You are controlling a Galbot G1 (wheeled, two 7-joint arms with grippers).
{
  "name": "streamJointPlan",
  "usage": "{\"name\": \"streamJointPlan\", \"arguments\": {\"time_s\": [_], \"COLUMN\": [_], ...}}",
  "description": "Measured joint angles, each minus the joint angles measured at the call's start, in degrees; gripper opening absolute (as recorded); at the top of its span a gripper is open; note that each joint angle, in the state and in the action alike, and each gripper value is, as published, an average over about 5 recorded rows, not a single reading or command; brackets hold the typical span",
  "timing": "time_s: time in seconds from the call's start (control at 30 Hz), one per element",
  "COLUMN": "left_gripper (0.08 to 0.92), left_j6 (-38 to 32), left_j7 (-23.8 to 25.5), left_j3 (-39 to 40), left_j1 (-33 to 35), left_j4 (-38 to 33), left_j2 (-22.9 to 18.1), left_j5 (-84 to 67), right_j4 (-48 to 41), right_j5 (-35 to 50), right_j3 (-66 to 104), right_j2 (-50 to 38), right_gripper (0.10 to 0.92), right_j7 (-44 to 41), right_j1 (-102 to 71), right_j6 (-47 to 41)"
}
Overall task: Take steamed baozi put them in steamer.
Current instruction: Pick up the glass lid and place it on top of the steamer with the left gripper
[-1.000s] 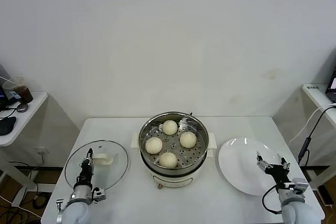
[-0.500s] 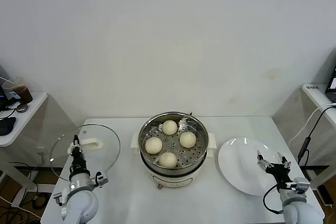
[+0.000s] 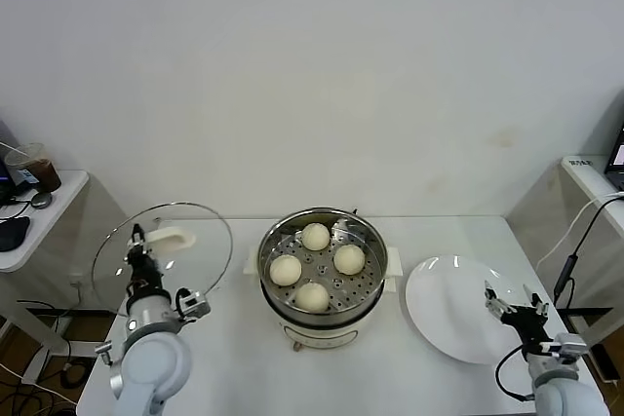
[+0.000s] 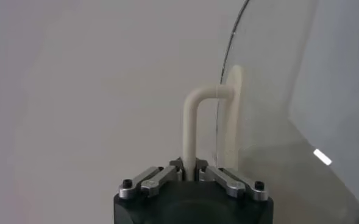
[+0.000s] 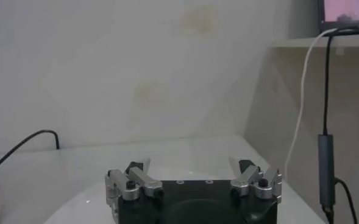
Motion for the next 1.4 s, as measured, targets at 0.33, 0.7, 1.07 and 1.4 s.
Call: {"name": "streamJointPlan", "arguments": {"time_s": [0.33,0.7,1.07,1.4], "left_gripper": [0.166,0.166,0.166,0.166], "left_j6": [1.18,1.7,1.89,1.93], "left_j7": [5.0,9.24,9.52,6.15], "left_j3": [9.74,19.92,26.97,30.37], "left_j1": [-2.66,-8.07,-14.28,-15.35], "left_j4": [-2.93,-1.22,4.31,9.5], "left_j2": [-3.95,-6.93,-10.29,-13.18], "left_j5": [2.74,1.56,1.1,4.75], "right_j4": [0.98,1.02,0.84,0.12], "right_j5": [-0.48,-1.22,-1.65,-1.74], "right_j3": [0.29,0.23,0.59,0.78], "right_j2": [0.32,1.02,1.83,2.14], "right_gripper": [0.823,0.823,0.823,0.823], "right_j7": [-0.45,-0.7,-0.77,-0.81], "right_j1": [-0.9,-0.85,-0.36,0.11], "right_j6": [0.0,-0.13,-0.25,-0.15]}}
